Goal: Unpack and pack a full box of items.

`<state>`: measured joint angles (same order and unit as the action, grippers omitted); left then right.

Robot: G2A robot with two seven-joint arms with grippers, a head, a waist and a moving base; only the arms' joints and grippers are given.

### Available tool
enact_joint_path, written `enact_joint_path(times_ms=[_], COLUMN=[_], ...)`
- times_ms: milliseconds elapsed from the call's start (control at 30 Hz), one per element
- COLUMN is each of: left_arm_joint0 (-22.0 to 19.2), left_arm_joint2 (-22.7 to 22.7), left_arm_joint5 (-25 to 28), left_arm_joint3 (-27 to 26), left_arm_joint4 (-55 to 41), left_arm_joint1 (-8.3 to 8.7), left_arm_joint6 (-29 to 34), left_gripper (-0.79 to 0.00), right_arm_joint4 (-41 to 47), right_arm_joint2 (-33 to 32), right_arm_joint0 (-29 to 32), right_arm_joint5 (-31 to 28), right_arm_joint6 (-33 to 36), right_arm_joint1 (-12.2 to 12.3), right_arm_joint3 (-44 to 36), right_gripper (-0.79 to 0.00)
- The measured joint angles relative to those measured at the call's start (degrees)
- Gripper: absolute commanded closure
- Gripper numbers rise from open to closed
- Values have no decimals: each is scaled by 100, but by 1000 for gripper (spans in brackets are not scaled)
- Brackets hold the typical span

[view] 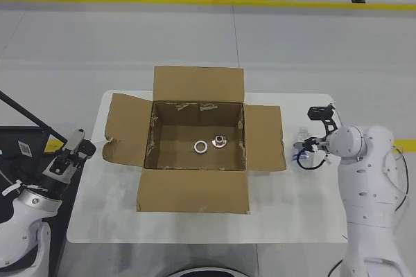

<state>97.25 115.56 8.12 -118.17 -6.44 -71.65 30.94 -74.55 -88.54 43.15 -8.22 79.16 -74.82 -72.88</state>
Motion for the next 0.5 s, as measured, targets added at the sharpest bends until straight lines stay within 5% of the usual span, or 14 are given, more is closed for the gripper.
enact_joint_path(times_ms=[500], left_arm_joint0=[0], left_arm_joint2=[0], left_arm_joint5=[0], left_arm_joint3=[0], left_arm_joint4=[0], left_arm_joint1=[0], left_arm_joint6=[0], left_gripper=[-785], right_arm_joint4=[147], right_arm_joint2=[364], right_arm_joint0=[-164], right_arm_joint5=[-17], right_arm_joint6=[-47], right_arm_joint1=[29], right_arm_joint3=[687], right_gripper=[-785])
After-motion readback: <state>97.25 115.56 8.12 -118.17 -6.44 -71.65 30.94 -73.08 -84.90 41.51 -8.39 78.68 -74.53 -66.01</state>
